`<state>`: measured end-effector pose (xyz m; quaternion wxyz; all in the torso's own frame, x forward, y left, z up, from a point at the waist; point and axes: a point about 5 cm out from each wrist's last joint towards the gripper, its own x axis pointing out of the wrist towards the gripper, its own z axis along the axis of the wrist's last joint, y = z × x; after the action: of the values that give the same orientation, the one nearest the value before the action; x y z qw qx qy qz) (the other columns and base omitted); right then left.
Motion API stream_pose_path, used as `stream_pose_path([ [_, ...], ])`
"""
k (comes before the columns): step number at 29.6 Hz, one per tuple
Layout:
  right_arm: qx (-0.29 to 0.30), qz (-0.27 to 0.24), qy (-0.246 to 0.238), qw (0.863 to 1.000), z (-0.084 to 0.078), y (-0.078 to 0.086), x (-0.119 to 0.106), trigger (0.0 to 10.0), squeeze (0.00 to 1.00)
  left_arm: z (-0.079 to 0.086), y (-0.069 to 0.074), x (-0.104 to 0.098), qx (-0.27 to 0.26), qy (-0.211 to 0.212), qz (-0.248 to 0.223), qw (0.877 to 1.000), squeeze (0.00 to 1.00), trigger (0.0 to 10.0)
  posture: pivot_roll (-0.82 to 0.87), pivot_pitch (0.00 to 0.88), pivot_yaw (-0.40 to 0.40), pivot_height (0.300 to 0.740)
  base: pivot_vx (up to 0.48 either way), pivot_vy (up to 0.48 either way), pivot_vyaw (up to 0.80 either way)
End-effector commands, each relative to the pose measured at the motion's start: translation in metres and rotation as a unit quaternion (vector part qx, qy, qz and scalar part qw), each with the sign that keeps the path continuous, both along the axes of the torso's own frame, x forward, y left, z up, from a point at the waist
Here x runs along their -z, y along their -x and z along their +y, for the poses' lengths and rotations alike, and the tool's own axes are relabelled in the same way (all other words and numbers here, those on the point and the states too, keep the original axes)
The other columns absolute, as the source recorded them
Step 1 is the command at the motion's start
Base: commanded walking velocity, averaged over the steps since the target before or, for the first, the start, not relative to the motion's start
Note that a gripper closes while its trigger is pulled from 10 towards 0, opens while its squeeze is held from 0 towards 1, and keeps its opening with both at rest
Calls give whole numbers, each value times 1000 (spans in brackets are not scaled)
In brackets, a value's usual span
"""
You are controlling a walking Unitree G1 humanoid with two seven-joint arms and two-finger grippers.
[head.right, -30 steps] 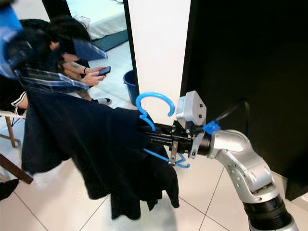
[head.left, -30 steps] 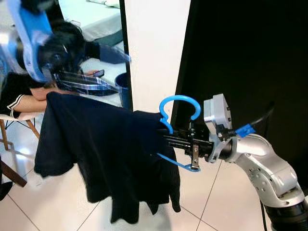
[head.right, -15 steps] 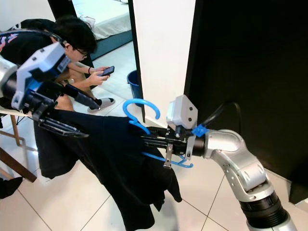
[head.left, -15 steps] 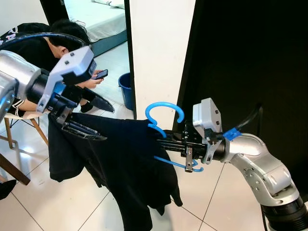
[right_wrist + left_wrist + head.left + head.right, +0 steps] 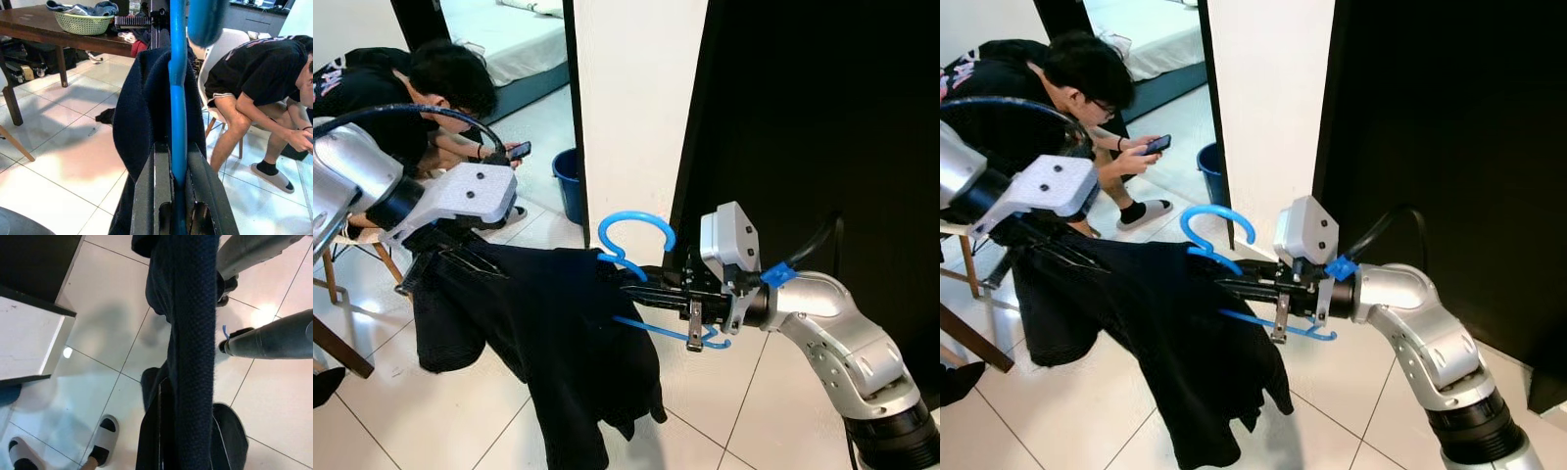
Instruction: Hang hanger
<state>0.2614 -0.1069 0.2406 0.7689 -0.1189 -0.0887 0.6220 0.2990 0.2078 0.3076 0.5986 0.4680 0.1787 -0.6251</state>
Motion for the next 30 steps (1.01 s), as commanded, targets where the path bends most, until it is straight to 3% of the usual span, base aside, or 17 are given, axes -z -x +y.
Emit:
stream_pose_path([
  [1, -17, -49, -34, 998, 3, 4, -19, 10000, 0, 8, -2, 12, -17, -30, 20, 999, 0, 0, 127, 74, 55, 740, 0, 0, 0],
  [8, -12, -53, -44, 998, 4, 3, -21, 10000, 0, 5, -9, 10, -5, -17, -9, 1000, 0, 0, 126, 74, 55, 740, 0, 0, 0],
  [9, -4, -54, -49, 997, 4, 2, -22, 10000, 0, 2, -12, 9, -1, 7, -21, 1000, 0, 0, 124, 74, 52, 740, 0, 0, 0],
  [13, 5, -46, -59, 997, 4, 0, -23, 10000, 0, -1, -15, 7, 0, 31, -30, 999, 0, 0, 121, 74, 52, 740, 0, 0, 0],
  [14, 26, -37, -65, 997, 3, -5, -22, 10000, 573, -3, -18, 5, -2, 51, -39, 998, 0, 0, 118, 75, 51, 740, 0, 0, 0],
  [15, 41, -28, -68, 996, 1, -8, -21, 10000, 1000, -3, -21, 4, -5, 66, -47, 997, 0, 0, 113, 76, 47, 740, 0, 0, 0],
  [18, 60, -19, -72, 995, -5, -11, -19, 10000, 1000, -2, -24, 2, -13, 79, -55, 995, 0, 0, 111, 78, 44, 740, 0, 0, 0],
  [20, 93, -9, -78, 993, -20, -15, -16, 10000, 1000, 3, -28, 1, -29, 89, -68, 993, 0, 0, 106, 80, 42, 740, 0, 0, 0],
  [23, 111, -7, -80, 991, -30, -16, -15, 10000, 1000, 7, -30, 0, -37, 90, -75, 992, 0, 0, 106, 80, 42, 740, 0, 0, 0],
  [24, 140, -2, -85, 986, -45, -18, -13, 10000, 1000, 13, -32, -3, -50, 93, -87, 991, 0, 0, 104, 82, 36, 740, 0, 0, 0],
  [26, 140, -2, -85, 986, -45, -18, -13, 10000, 1000, 13, -32, -3, -50, 93, -87, 991, 0, 0, 104, 82, 36, 740, 0, 0, 0],
  [27, 168, 3, -88, 982, -59, -19, -11, 10000, 1000, 18, -34, -6, -62, 98, -99, 988, 0, 0, 104, 82, 33, 740, 0, 0, 0],
  [28, 168, 3, -88, 982, -59, -19, -11, 10000, 1000, 18, -34, -6, -62, 98, -99, 988, 0, 0, 104, 82, 33, 740, 0, 0, 0],
  [30, 251, 19, -106, 962, -103, -19, -3, 10000, 1000, 29, -36, -20, -87, 135, -136, 978, 0, 0, 99, 85, 30, 740, 0, 0, 0],
])
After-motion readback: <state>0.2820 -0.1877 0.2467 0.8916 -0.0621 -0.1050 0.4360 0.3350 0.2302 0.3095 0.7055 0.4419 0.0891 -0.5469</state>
